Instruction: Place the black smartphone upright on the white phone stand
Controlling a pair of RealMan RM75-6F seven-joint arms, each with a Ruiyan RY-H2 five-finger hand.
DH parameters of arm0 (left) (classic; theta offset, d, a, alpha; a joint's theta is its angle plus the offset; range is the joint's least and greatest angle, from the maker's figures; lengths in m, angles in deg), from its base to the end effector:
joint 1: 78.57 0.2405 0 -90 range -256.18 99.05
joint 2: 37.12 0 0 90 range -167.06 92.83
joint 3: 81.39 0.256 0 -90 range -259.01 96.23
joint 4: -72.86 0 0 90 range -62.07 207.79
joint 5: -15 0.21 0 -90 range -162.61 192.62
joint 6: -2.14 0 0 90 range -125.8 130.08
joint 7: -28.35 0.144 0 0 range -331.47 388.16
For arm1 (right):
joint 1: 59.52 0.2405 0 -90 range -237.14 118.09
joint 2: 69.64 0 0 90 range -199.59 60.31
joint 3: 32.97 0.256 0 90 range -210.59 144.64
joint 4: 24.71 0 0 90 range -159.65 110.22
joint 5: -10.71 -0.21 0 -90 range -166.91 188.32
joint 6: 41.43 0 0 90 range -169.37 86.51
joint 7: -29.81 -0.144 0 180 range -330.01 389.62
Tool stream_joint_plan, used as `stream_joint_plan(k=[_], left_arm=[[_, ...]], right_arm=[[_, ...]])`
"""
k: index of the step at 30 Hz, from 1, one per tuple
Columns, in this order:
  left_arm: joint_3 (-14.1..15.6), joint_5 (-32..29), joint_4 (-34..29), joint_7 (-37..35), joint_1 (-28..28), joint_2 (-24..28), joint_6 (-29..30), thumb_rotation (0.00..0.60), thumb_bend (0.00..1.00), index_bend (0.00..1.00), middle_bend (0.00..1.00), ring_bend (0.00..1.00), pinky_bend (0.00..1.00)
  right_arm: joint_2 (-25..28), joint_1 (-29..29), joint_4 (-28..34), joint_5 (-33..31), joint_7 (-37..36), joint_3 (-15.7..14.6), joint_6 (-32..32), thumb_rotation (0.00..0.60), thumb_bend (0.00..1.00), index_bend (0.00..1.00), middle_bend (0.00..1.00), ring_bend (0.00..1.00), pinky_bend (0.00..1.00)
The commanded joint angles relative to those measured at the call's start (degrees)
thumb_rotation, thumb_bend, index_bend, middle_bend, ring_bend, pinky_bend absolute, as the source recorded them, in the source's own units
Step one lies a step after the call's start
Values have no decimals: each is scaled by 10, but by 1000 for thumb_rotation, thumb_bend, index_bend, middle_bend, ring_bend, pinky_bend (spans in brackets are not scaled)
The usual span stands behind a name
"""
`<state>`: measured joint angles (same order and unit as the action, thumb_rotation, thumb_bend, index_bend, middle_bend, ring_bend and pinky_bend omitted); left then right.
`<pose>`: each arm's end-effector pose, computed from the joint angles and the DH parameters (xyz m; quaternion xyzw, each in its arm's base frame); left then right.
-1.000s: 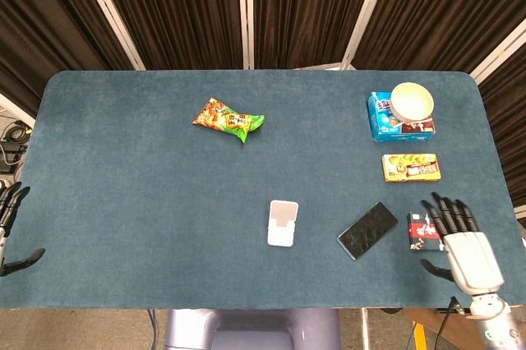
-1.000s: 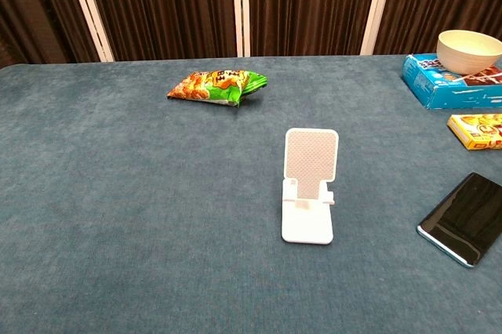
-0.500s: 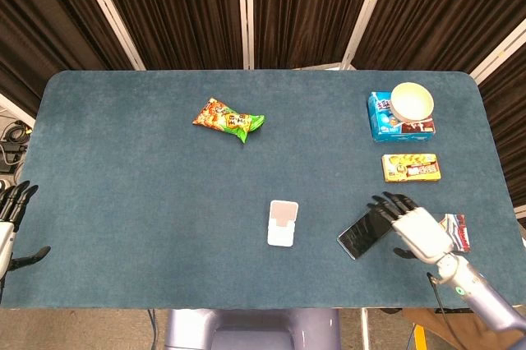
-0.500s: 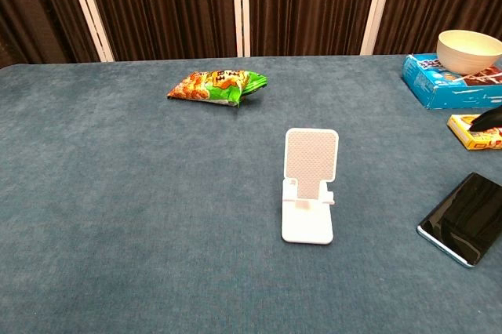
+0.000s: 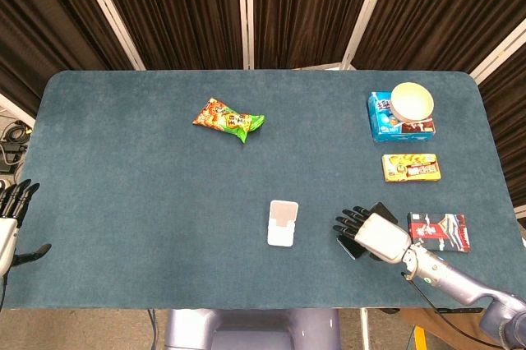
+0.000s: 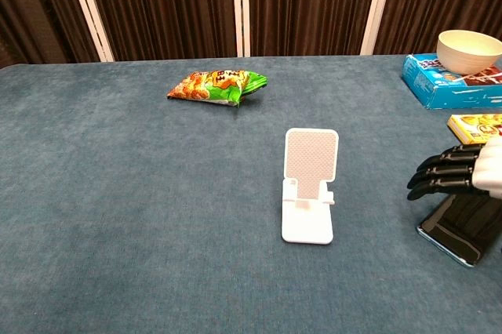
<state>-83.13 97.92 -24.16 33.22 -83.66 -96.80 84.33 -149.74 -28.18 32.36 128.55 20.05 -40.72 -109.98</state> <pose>-0.3113 0.1768 0.1696 -0.6086 -0.3936 -0.3371 0.6008 -0.2875 -0.2724 0.0359 0.9014 -0.1465 0.2859 0.2902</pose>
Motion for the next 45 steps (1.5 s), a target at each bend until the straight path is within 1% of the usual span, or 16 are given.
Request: stream_joint_plan(k=[1,7,11,16,18,20,21,23,25,26,28,31,35,39,43,45], left_arm=[[-1,-2,0,1,-1,-1,-1,600,0,0,0,0,0],[-1,-4,-1,4,-2,-1,-4,600,0,0,0,0,0],[-1,-3,-1,5,-1,-2,-2,600,0,0,0,0,0],[0,-2,-2,5,-2,-2,-3,600,0,0,0,0,0],[1,-1,-2,6,-2,-2,-4,600,0,0,0,0,0],[1,-2,-2,6,-2,-2,-4,600,0,0,0,0,0],[1,-2,-1,5,-2,-2,-5,600,0,0,0,0,0],[0,-4,-1,5,-3,-2,-6,600,0,0,0,0,0],[0,-5,-1,5,-3,-3,-7,600,0,0,0,0,0],[-1,-6,0,5,-4,-3,-7,600,0,0,0,0,0],[0,-7,0,4,-4,-3,-10,600,0,0,0,0,0],[0,-7,0,4,-5,-3,-11,600,0,0,0,0,0],[0,-5,-2,4,-5,-2,-11,600,0,0,0,0,0],[1,-3,-3,3,-5,-2,-10,600,0,0,0,0,0],[2,0,-4,-1,-4,1,-7,600,0,0,0,0,0],[3,2,-5,-5,-3,2,-5,600,0,0,0,0,0]], right_arm=[[-12,8,-12,5,22,-7,4,600,176,193,235,164,247],[-12,18,-17,-6,50,-10,19,600,178,194,224,163,247],[-11,23,-23,-17,55,-14,35,600,179,200,218,162,247],[-18,28,-37,-26,63,-19,49,600,183,185,201,147,246],[-20,32,-42,-28,72,-21,58,600,186,198,202,143,246],[-21,36,-44,-31,79,-23,66,600,197,232,222,143,246],[-22,36,-44,-33,80,-24,68,600,209,268,246,144,246],[-22,38,-44,-38,79,-26,72,600,247,366,305,164,248],[-24,38,-47,-40,76,-28,69,600,316,500,395,221,259],[-25,37,-48,-41,74,-30,66,600,339,534,424,242,266],[-29,36,-58,-39,67,-32,50,600,398,597,483,290,289],[-36,30,-78,-35,55,-35,18,600,430,630,517,324,317],[-47,18,-115,-28,57,-33,-41,600,431,633,523,331,326],[-55,4,-154,-26,82,-26,-95,600,432,625,519,330,335],[-53,-5,-179,-25,117,-17,-147,600,433,609,500,326,343],[-49,-7,-189,-20,157,-10,-182,600,434,605,495,326,342]])
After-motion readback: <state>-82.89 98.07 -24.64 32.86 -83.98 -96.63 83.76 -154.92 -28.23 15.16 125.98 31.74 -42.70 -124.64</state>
